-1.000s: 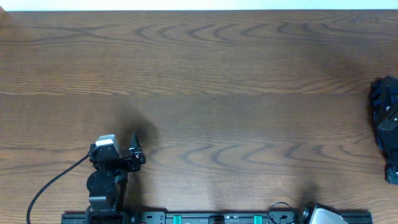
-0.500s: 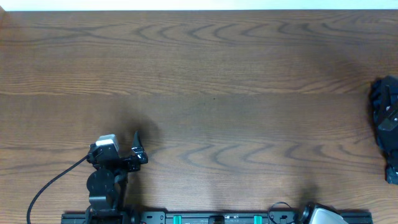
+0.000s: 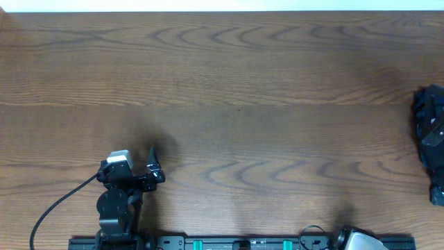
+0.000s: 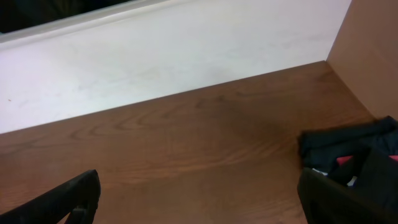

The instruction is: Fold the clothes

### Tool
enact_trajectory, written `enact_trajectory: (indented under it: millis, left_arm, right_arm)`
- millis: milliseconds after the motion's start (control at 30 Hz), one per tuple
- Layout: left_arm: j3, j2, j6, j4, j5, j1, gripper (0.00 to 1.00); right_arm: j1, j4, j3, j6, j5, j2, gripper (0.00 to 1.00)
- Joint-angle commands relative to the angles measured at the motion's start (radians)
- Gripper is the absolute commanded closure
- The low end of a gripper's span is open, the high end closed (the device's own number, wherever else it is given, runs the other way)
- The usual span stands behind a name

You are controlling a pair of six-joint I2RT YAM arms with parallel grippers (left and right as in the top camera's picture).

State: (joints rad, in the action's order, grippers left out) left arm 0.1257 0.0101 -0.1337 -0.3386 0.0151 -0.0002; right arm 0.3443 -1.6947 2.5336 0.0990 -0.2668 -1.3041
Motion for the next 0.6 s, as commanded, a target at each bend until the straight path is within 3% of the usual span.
enact_trajectory:
  millis: [0,400,567]
  left_arm:
    - [-0.021,-0.007,0.006,-0.009,-0.016,0.005,0.02]
    - [-0.021,-0.007,0.006,-0.009,-0.016,0.005,0.02]
    - [-0.021,-0.006,0.006,-0.009,-0.016,0.005,0.02]
  right_arm:
    - [-0.009,-0.003,-0.002,0.012,-0.007,-0.003,0.01]
    - [-0.009,0.002,-0.002,-0.011,0.096,-0.007,0.01]
    - [-0.012,0.103,-0.066,-0.011,0.105,0.088,0.01]
